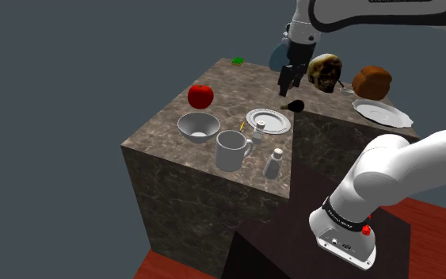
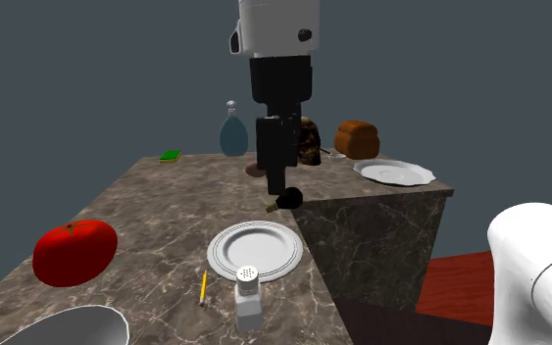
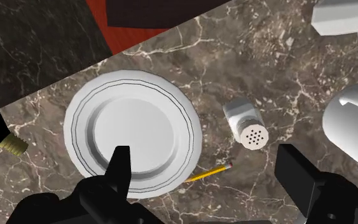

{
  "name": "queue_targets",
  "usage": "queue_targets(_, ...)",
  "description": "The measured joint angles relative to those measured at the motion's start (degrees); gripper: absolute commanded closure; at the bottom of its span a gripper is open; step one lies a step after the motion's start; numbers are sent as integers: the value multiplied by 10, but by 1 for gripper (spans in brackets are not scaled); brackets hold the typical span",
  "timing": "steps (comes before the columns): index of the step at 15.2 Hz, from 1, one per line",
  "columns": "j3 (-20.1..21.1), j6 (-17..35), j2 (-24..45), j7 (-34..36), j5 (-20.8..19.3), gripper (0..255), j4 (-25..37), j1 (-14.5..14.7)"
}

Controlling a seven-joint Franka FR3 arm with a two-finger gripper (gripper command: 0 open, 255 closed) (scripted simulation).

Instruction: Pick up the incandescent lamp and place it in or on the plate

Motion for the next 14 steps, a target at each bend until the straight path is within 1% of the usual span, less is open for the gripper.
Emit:
queue_targets(3,-34,29,26,-40,-16,0,5,-9)
queue_targets(8,-95,88,95,-110,-33,0,30,-21)
queue_targets(14,-163,151,189,-197,-26,0,77,-28)
